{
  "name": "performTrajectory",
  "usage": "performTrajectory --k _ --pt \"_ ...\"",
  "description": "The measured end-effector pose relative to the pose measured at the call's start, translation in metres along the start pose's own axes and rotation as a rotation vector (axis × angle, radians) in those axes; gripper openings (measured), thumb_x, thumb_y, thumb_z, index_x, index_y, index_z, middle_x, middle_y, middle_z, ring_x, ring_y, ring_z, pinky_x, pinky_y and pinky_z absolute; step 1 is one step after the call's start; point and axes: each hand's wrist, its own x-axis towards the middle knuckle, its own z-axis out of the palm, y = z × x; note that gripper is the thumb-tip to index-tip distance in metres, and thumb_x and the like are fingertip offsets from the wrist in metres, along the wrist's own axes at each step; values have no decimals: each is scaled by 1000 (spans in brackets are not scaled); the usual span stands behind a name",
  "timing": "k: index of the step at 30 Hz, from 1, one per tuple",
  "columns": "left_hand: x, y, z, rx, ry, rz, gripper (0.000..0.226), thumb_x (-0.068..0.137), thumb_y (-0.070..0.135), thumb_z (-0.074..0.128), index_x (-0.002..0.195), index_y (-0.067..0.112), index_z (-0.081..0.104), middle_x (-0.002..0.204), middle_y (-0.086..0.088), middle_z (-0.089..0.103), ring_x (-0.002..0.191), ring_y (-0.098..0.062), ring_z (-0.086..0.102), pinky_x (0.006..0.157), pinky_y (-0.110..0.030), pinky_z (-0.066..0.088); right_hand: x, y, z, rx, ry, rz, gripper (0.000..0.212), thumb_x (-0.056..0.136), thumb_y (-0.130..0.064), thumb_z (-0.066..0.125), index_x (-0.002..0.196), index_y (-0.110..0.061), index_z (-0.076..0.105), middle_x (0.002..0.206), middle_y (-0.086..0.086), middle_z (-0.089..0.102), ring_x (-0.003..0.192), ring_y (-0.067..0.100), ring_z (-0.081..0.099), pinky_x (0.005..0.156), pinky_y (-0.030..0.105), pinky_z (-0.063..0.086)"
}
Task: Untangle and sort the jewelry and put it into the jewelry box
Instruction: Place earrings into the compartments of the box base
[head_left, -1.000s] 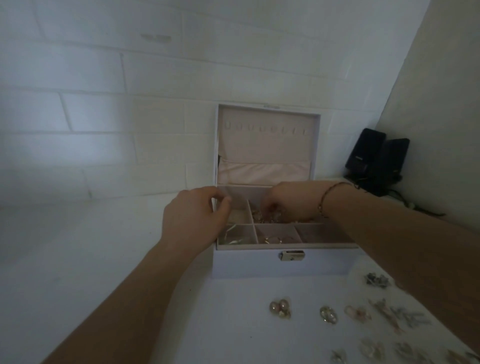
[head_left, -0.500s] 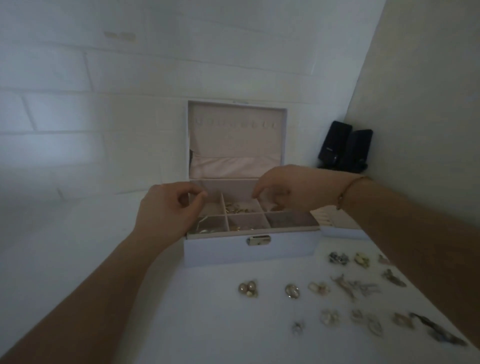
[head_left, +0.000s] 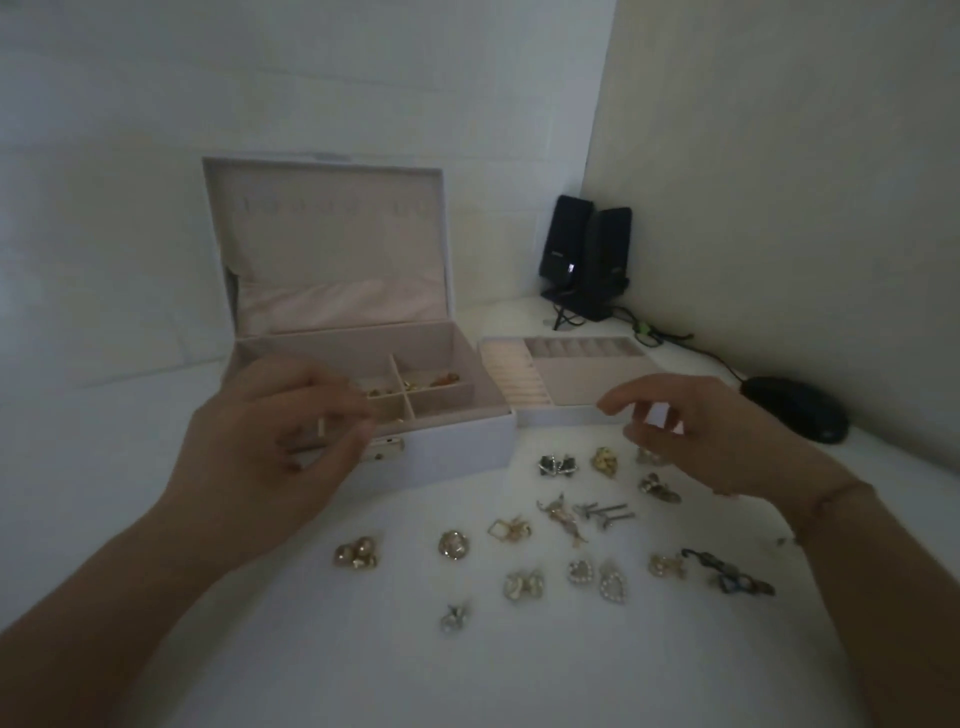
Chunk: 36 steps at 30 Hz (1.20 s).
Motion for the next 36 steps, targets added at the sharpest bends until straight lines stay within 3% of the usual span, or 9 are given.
performTrajectory --k 6,10,13,17,23,25,29,32,36 --pt "2 -2 -1 -48 14 -65 15 85 27 62 87 18 74 82 3 64 72 -12 55 66 -29 44 -6 6 -6 -133 -234 -14 49 90 -22 61 109 -63 43 124 -34 43 116 -11 38 102 13 28" --pt "1 -4 2 -59 13 -63 18 85 26 62 88 14 74 82 -1 65 69 -15 55 66 -25 43 -15 33 -23 -164 -146 141 50 90 -9 58 116 -51 48 110 -35 45 100 -4 46 78 7 35" --pt "0 -6 3 -42 3 -51 19 86 28 61 89 15 74 81 -2 65 68 -18 56 65 -28 45 -16 61 -25 -185 -60 239 48 88 2 57 110 -41 58 106 -13 63 81 0 55 65 9 36" --pt "-1 -13 4 -57 -8 -66 20 88 36 58 93 21 71 81 -1 63 70 -19 56 65 -38 46 -15 76 -26 -174 -6 333 32 87 -2 59 104 -28 67 88 -8 65 70 0 54 71 20 41" --pt "-2 -18 5 -85 -32 -39 10 89 36 59 95 32 66 82 -1 62 73 -22 57 66 -42 46 -21 63 -36 -133 -65 326 34 81 -15 71 77 -48 64 78 -16 67 64 5 59 64 20 44" --pt "-1 -18 5 -81 -47 -23 9 90 36 58 96 36 64 82 -2 63 75 -22 57 68 -41 45 -24 45 -43 -106 -149 297 24 77 -22 76 72 -44 69 72 -17 67 60 3 58 64 21 45" --pt "-1 -18 6 -107 -50 -22 8 91 39 57 95 38 63 85 0 64 78 -22 57 71 -42 46 -38 -6 -54 -122 -534 334 18 73 -42 76 88 -42 66 81 -15 68 67 2 62 64 20 46" --pt "-1 -18 6 -96 -58 -15 8 91 39 57 96 37 63 83 -1 64 76 -21 57 69 -40 45 -47 -32 -56 -281 -536 399 33 72 -44 77 98 -40 57 88 -12 65 69 2 59 63 17 44" --pt "1 -10 3 -76 -67 -13 17 90 35 57 93 23 69 79 -3 62 73 -16 55 68 -30 43 -64 -46 -48 -482 -516 400 52 73 -51 72 116 -51 43 101 -19 54 84 -2 51 78 19 44"
